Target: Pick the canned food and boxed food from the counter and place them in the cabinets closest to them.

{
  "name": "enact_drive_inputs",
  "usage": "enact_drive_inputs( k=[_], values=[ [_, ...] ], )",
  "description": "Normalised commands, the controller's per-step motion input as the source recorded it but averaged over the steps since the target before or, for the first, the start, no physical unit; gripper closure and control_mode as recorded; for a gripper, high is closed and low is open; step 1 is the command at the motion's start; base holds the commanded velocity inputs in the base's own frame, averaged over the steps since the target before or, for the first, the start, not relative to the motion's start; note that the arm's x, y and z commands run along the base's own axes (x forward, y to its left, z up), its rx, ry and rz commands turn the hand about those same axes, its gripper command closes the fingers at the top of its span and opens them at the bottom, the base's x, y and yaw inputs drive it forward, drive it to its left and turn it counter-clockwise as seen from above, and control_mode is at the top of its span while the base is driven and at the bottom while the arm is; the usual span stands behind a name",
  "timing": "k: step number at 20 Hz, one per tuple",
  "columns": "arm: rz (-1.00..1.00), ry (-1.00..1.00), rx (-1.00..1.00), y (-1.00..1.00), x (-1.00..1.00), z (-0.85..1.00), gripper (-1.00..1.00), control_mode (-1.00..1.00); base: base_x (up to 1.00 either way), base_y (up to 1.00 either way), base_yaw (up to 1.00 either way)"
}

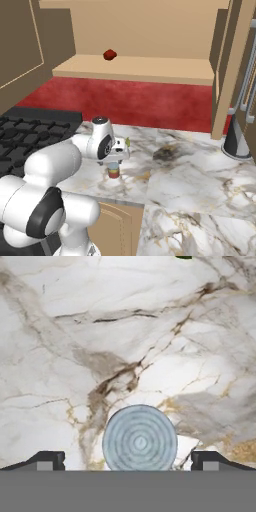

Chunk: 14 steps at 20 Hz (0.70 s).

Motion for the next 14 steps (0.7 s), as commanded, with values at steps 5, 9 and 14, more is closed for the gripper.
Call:
enact_drive_inputs(
  k=[5,9,14],
  values=[
    [0.0,0.0,0.0,0.0,0.1,-0.12,-1.0,-1.0,0.0,0.0,0.0],
    [0.0,0.0,0.0,-0.02,0.08,-0.15,-1.0,-1.0,0.0,0.0,0.0],
    [0.0,0.0,0.0,-0.05,0.05,-0.16,-1.0,-1.0,0.0,0.0,0.0]
  ],
)
